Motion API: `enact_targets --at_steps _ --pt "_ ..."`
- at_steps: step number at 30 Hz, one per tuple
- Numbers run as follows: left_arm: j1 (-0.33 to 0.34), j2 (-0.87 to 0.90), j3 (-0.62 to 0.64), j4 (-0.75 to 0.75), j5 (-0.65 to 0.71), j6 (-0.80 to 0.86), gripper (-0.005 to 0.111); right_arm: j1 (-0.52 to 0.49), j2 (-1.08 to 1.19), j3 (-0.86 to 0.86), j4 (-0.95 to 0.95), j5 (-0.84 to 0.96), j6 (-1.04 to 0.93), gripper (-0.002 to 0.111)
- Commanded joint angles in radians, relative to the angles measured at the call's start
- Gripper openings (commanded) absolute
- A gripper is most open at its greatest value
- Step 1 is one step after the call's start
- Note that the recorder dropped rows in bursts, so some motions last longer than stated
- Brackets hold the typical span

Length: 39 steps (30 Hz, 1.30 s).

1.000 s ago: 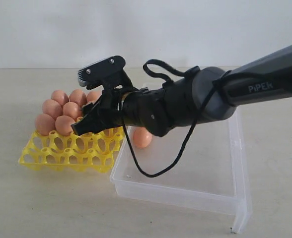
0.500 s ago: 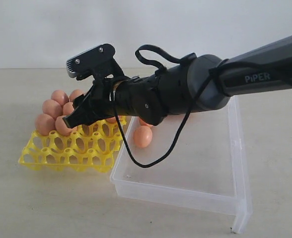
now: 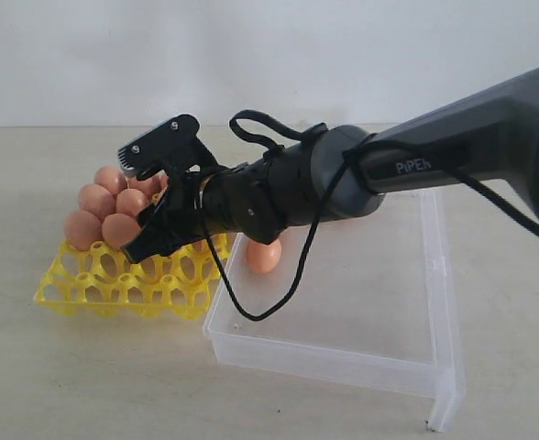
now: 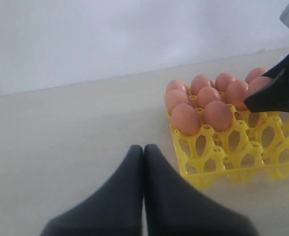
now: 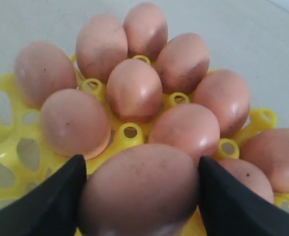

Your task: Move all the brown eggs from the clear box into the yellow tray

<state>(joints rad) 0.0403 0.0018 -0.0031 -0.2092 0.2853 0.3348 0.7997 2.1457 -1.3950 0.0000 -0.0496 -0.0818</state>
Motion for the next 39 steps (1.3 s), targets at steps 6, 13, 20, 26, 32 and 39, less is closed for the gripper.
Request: enact_targets --at_steps 6,13,20,26,32,39 --pt "-0.003 -0.002 0.003 -0.003 -0.001 -0.010 -0.004 0.012 0.007 -0.016 -0.009 -0.047 -0.036 0.000" --pt "-0.003 -0.002 0.003 -0.003 -0.001 -0.010 -0.004 0.015 0.027 -0.016 -0.009 -0.096 -0.073 0.000" --pt "-0.003 -0.002 0.003 -0.003 -0.001 -0.010 -0.004 0.015 0.027 -0.016 -0.009 -0.089 -0.115 0.026" --pt "-0.003 -0.002 0.003 -0.003 -0.001 -0.010 -0.004 0.015 0.027 -0.016 -0.009 -0.071 -0.130 0.046" --pt "-0.003 -0.002 0.003 -0.003 -0.001 -0.010 -0.004 0.015 0.027 -0.016 -0.009 -0.038 -0.142 0.065" --pt "-0.003 -0.002 0.003 -0.003 -0.001 -0.010 -0.004 0.015 0.020 -0.016 -0.009 -0.059 -0.145 0.065"
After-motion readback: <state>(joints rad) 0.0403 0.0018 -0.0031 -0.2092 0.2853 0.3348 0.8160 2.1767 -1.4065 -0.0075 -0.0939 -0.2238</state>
